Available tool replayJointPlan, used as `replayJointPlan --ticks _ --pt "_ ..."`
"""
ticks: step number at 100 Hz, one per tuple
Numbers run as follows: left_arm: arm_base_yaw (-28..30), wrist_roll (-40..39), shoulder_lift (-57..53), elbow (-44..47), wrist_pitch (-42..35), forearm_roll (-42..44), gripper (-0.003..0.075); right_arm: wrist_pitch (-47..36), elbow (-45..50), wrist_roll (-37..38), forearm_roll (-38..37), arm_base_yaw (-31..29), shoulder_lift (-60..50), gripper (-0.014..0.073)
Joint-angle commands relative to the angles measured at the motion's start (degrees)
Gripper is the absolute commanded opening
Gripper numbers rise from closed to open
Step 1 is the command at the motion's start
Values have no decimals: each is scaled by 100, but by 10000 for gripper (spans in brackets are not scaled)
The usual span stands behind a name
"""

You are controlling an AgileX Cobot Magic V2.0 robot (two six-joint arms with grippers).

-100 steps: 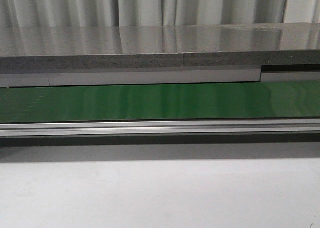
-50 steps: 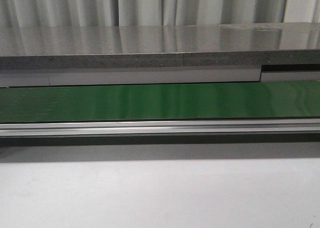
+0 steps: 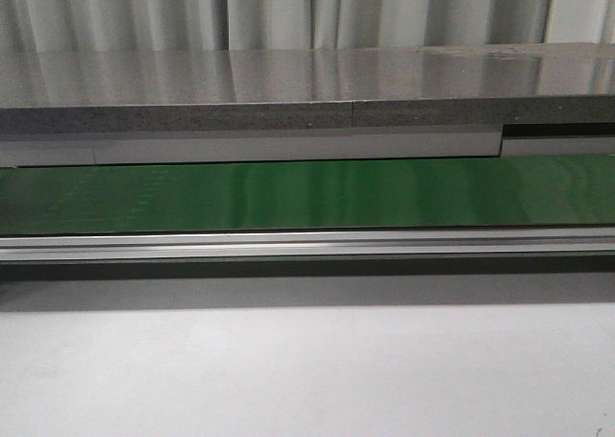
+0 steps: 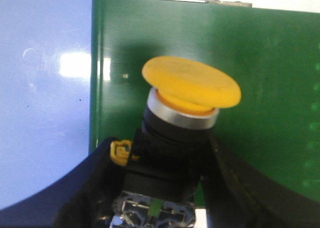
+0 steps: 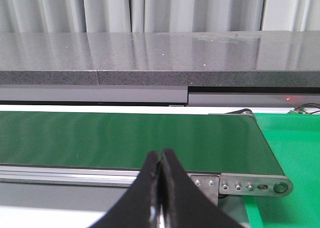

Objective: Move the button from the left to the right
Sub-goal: 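Lift the button and place it on the green conveyor belt, release, then raise the left gripper while the belt carries the button toward the right arm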

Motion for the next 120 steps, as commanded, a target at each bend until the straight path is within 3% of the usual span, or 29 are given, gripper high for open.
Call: replayJointPlan --ticks 1,14,28,60,85,101,120 --pt "-32 3 -300 -137 -103 -80 370 -480 -82 -34 -67 7 -117 -66" --pt "-32 3 -300 -137 -103 -143 458 -480 -82 -34 -67 7 -117 -66" --pt "-32 18 -300 -137 -56 -226 500 -480 -82 -34 -67 7 -117 -66" --pt "-32 482 -647 -137 -132 -895 503 -480 -82 -34 -67 7 -117 -66" --pt "-32 528 -1503 -126 -511 -894 503 -480 -82 -34 -67 7 -117 -66" --pt "-32 534 -2341 308 -1170 -894 503 -480 -82 -34 -67 7 -117 -66" --pt "-32 618 -3707 1578 -2485 -894 503 -480 -82 -34 -67 7 -117 -66"
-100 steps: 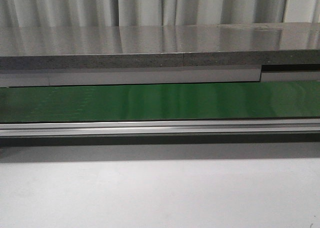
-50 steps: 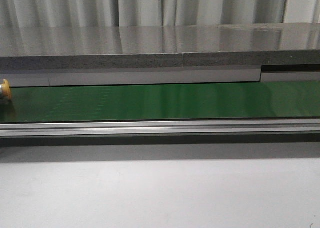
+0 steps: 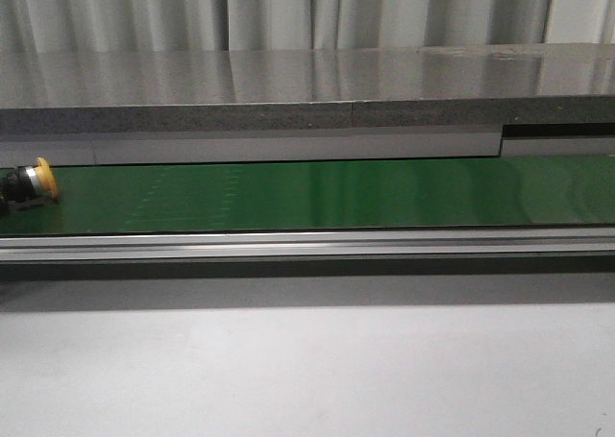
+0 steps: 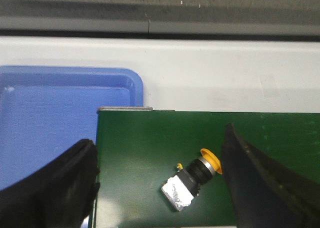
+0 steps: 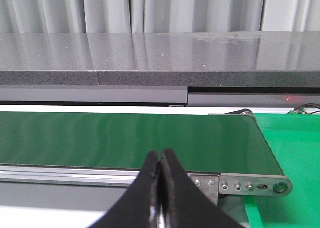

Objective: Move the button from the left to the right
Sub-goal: 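Raise the left gripper while the belt carries the button toward the right arm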

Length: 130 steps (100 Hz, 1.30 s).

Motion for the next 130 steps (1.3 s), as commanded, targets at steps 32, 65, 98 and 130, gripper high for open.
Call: replayJointPlan --ticks 32,65,98,130 --pt "-32 88 -3013 2685 -2596 -138 503 -480 -82 -34 -67 7 -117 -66" --pt "-310 348 -4893 4542 -3044 -138 503 -480 -82 -34 -67 7 -117 -66" --pt "-874 348 -5862 5360 -3224 -191 499 -480 -82 -34 -67 7 -117 -66" --pt "-874 348 -5862 5360 -3169 -191 312 -480 -82 -34 -67 7 -117 -66"
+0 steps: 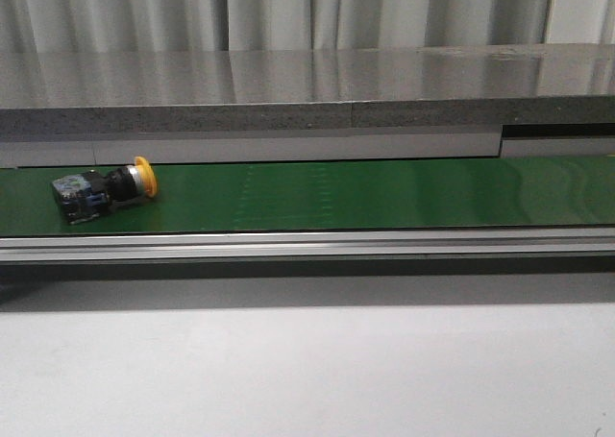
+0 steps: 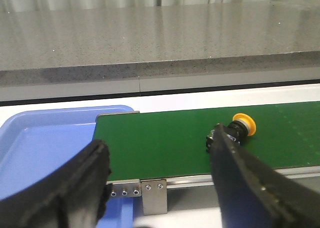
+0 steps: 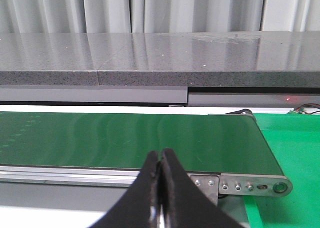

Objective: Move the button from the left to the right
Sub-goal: 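Raise the left gripper while the belt carries the button toward the right arm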

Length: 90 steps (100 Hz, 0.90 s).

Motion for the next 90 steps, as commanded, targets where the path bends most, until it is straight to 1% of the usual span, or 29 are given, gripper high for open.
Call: replayJointPlan --ticks 1,9,21,26,69,90 --pt "-48 15 48 -159 -463 -95 303 -480 -82 -34 -67 7 -117 -66" --pt "-48 15 48 -159 -463 -95 203 -480 -82 -34 -67 7 -117 -66" --pt "-48 15 48 -159 -463 -95 31 -480 -82 -34 -67 7 -117 -66" --pt "-48 15 48 -159 -463 -95 -20 -480 -82 -34 -67 7 -117 -66" --pt "-48 15 48 -159 -463 -95 -20 -480 -82 -34 -67 7 -117 -66" --pt "-48 15 48 -159 -463 -95 -20 -694 -82 -34 -67 7 -117 -66"
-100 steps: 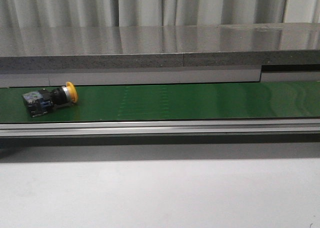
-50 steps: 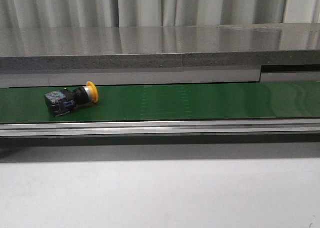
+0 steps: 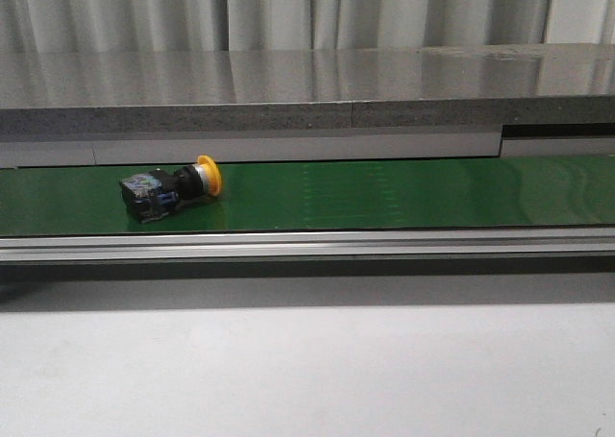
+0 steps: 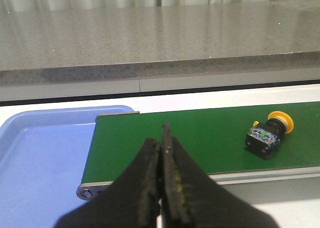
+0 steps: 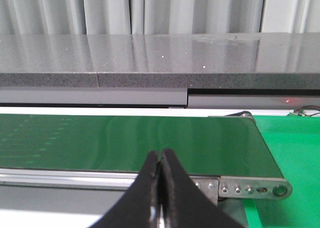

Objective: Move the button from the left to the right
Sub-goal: 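Raise the left gripper while the belt carries the button toward the right arm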

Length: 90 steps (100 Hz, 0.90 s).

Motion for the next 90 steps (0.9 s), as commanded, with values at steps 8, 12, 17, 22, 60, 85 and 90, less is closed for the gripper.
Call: replayJointPlan --ticks 8,12,17,22,60,85,90 --pt "-48 11 48 -159 -450 -88 -20 -732 -82 -34 -67 7 -117 -66" --pt "-48 11 48 -159 -450 -88 -20 -768 -82 -34 -67 7 -117 -66" --pt "-48 11 48 -159 -450 -88 -20 -778 -103 -34 -67 7 -117 -66" --pt "-48 11 48 -159 -450 -88 -20 -738 -147 -34 -67 7 -117 -66" --pt "-48 11 48 -159 -450 -88 -20 1085 -2065 -34 -57 7 1223 -66" --pt "-48 11 48 -159 -450 -88 -20 2137 -3492 -34 -57 7 3078 -66" --pt "-48 11 48 -159 -450 -88 -20 2424 -3747 -34 -57 7 3450 -66"
